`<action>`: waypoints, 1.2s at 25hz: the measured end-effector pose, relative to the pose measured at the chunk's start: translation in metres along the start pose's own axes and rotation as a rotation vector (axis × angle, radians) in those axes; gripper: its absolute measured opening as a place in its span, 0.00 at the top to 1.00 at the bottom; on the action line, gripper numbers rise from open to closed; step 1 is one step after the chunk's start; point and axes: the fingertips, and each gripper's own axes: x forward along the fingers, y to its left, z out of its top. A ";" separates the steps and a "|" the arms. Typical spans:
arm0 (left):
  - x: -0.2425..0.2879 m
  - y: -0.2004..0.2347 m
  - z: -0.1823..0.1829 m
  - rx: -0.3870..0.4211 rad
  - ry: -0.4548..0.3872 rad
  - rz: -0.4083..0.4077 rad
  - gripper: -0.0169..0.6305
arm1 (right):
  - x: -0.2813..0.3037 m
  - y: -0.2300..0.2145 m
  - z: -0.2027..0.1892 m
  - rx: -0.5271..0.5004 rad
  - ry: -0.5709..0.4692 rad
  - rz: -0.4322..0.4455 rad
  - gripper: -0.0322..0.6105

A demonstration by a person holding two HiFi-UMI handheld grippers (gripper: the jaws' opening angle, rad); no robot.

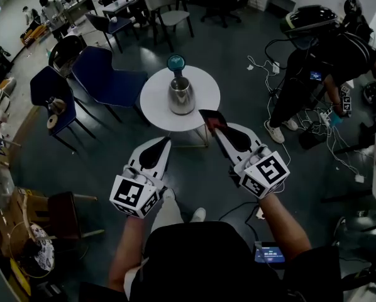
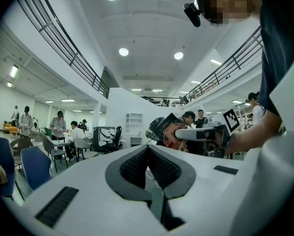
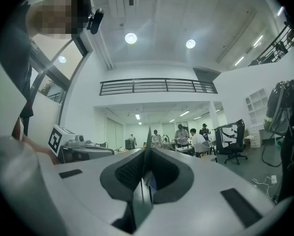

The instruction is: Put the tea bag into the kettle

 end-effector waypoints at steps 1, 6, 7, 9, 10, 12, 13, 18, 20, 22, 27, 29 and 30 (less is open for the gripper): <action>0.001 0.000 -0.002 -0.001 0.003 0.001 0.95 | 0.001 -0.002 -0.001 0.002 0.000 -0.001 0.89; 0.007 0.004 -0.010 0.000 0.010 -0.007 0.95 | 0.005 -0.006 -0.005 0.001 -0.003 0.002 0.89; 0.009 0.005 -0.009 0.001 0.010 -0.009 0.95 | 0.006 -0.007 -0.004 -0.001 -0.004 0.003 0.89; 0.013 0.006 -0.007 0.006 0.012 -0.014 0.95 | 0.009 -0.010 -0.003 -0.004 -0.002 0.005 0.89; 0.016 0.007 -0.006 0.006 0.015 -0.018 0.95 | 0.010 -0.011 -0.003 -0.006 0.000 0.006 0.89; 0.020 0.011 -0.005 -0.002 0.017 -0.023 0.95 | 0.014 -0.014 -0.004 -0.009 0.004 0.006 0.89; 0.022 0.013 -0.005 -0.001 0.019 -0.024 0.95 | 0.017 -0.015 -0.004 -0.010 0.005 0.006 0.89; 0.037 0.032 -0.010 0.017 0.031 -0.025 0.95 | 0.038 -0.029 -0.003 -0.006 0.001 0.008 0.89; 0.043 0.040 -0.011 0.018 0.034 -0.023 0.95 | 0.046 -0.035 -0.004 -0.002 0.004 0.009 0.89; 0.051 0.049 -0.012 0.017 0.035 -0.021 0.95 | 0.056 -0.042 -0.006 0.000 0.006 0.010 0.89; 0.073 0.076 -0.015 0.009 0.039 -0.018 0.95 | 0.084 -0.064 -0.010 0.009 0.011 0.010 0.89; 0.083 0.087 -0.016 0.004 0.040 -0.018 0.95 | 0.096 -0.074 -0.011 0.013 0.013 0.009 0.89; 0.088 0.093 -0.016 0.003 0.042 -0.018 0.95 | 0.103 -0.080 -0.012 0.014 0.013 0.008 0.89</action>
